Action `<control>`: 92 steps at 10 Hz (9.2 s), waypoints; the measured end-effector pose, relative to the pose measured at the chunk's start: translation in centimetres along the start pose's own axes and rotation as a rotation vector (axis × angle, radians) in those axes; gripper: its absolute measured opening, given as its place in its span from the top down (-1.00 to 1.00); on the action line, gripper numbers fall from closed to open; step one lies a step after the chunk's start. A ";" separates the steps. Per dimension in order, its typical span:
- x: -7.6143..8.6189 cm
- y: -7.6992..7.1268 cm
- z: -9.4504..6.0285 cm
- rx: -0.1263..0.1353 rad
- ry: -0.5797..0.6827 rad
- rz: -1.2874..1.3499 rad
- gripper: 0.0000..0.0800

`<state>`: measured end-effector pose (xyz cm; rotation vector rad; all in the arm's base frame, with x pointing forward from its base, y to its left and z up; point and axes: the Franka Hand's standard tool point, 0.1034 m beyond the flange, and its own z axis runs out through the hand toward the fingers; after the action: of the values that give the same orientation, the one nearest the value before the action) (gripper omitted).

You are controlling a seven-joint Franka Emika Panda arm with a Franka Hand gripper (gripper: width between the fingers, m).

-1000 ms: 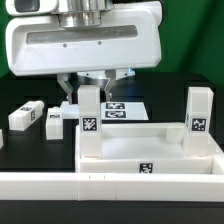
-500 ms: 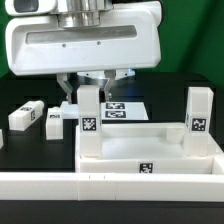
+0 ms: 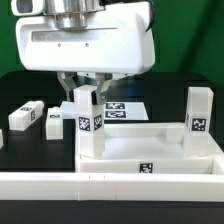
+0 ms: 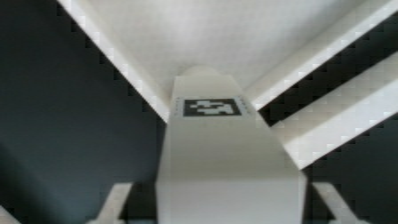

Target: Assemble desk

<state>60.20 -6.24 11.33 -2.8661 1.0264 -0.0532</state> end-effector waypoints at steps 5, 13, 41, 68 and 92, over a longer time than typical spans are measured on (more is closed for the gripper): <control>-0.4 -0.3 0.2 0.006 -0.008 0.514 0.27; -0.5 -0.4 0.2 0.006 -0.010 0.664 -0.53; -0.5 -0.1 0.8 -0.017 0.003 -0.332 0.27; -0.3 -0.4 0.9 -0.051 0.021 -0.779 -0.62; -0.2 -0.6 1.0 -0.007 0.047 0.338 0.27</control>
Offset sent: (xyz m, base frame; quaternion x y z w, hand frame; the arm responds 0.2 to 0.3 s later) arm -0.0069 0.0064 -0.0024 -0.0068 -0.0177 0.2152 0.9764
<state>60.52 -5.57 10.39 -2.6658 1.5052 -0.0911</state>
